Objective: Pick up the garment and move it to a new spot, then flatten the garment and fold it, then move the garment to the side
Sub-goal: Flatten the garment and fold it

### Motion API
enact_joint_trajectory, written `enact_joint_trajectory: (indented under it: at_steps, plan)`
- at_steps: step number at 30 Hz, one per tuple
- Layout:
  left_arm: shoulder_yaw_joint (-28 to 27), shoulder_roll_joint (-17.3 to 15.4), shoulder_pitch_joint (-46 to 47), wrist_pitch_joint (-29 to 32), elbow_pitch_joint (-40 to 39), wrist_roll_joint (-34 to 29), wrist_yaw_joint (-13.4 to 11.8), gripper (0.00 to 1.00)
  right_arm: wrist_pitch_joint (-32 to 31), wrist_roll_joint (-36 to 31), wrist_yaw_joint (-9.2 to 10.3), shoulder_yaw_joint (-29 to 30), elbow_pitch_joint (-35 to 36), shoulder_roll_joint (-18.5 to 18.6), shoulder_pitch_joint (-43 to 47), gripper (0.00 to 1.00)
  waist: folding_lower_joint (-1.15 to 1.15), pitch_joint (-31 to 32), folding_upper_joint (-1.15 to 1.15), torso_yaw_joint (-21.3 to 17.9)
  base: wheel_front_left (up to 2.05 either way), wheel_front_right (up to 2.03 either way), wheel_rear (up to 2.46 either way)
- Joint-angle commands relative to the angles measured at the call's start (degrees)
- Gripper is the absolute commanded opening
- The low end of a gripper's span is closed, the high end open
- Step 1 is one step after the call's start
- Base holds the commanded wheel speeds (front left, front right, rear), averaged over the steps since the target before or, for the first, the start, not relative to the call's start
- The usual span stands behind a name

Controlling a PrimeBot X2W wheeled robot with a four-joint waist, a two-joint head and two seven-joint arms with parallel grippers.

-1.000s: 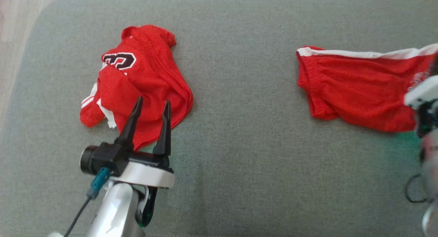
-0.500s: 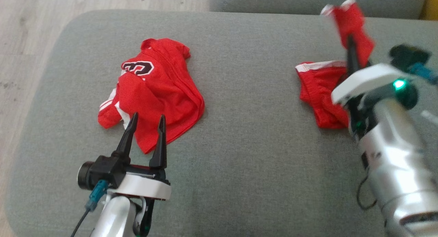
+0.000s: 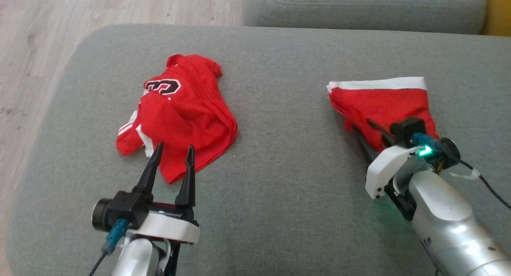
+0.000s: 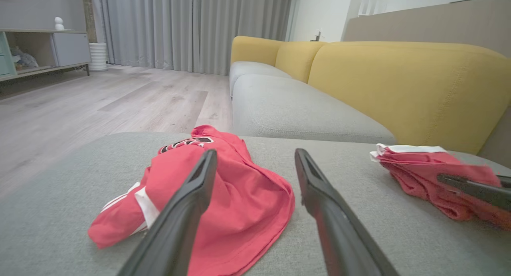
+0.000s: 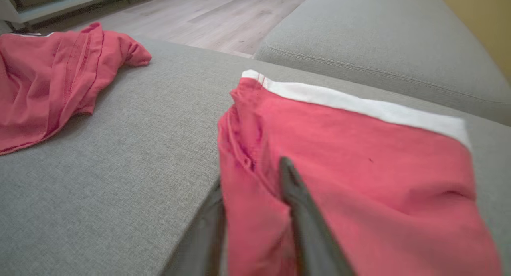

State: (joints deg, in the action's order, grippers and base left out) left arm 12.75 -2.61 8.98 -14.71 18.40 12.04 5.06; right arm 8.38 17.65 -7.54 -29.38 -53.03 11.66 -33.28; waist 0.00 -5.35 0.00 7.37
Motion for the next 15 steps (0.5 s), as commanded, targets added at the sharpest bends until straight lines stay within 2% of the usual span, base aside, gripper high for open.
enact_joint_trajectory:
  at_steps: [1,5,9,11,15]
  plan:
    - [-2.0,-0.27,1.61,-0.29,-1.56,-0.32,-0.12,1.0,2.11,0.11,0.05,-0.09,0.77,-0.22,-0.32,1.0,0.0,0.49,0.0,-0.96,0.0,0.0,0.0]
    - [-1.77,-0.27,1.59,-0.29,-1.74,-0.09,-0.31,1.0,4.9,-0.97,0.05,3.15,0.45,-0.99,0.13,1.0,0.0,1.09,0.0,-2.71,0.0,0.0,0.0]
    - [-1.63,-0.27,1.3,-0.29,-2.1,0.2,-0.47,1.0,6.34,-2.62,0.05,8.95,3.08,-2.42,2.48,1.0,0.0,1.8,0.0,-4.82,0.0,0.0,0.0]
    - [-1.63,-0.27,1.08,-0.29,-2.4,0.42,-0.62,1.0,6.54,-3.79,0.05,13.09,5.8,-3.45,4.54,1.0,0.0,2.18,0.0,-5.87,0.0,0.0,0.0]
    - [-1.79,-0.27,0.48,-0.29,-3.12,0.77,-0.95,1.0,6.59,-7.75,0.05,21.84,16.0,-6.18,10.97,1.0,0.0,2.63,0.0,-7.84,0.0,0.0,0.0]
